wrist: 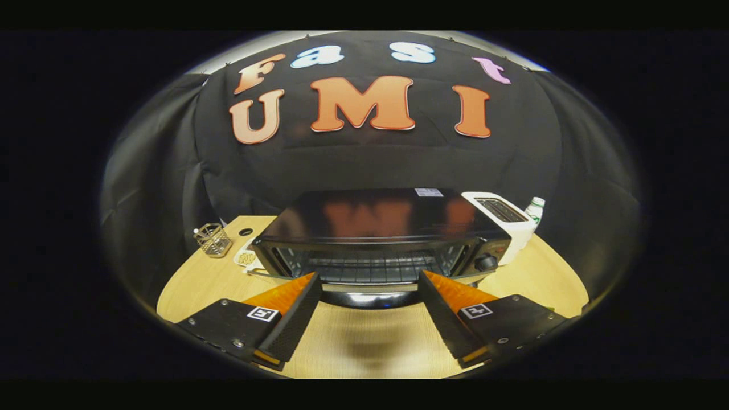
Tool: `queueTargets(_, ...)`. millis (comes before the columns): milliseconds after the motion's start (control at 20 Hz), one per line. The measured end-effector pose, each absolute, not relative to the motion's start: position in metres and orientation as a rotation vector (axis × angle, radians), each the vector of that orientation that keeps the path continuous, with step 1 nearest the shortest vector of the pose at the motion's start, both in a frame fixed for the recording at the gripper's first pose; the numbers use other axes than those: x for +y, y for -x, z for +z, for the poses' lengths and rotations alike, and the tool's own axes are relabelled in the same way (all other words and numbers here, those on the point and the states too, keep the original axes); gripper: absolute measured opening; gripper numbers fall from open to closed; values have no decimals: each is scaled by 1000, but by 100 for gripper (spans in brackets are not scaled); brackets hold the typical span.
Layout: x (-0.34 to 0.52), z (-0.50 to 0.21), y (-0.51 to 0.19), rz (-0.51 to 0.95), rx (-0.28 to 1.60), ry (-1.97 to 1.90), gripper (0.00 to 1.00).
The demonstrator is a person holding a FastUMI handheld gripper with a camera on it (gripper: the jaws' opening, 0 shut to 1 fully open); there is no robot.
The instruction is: Open the toaster oven, put the food inside, and close the toaster oven door.
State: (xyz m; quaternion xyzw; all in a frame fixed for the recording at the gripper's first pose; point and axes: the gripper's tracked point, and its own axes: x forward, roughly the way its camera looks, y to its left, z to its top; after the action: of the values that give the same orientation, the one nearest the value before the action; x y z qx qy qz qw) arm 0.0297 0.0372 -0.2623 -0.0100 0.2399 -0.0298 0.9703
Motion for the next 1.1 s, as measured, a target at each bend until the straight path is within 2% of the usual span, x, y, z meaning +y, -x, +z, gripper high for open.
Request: queueTargets(1100, 37, -362, 64, -95, 586, -4, 100)
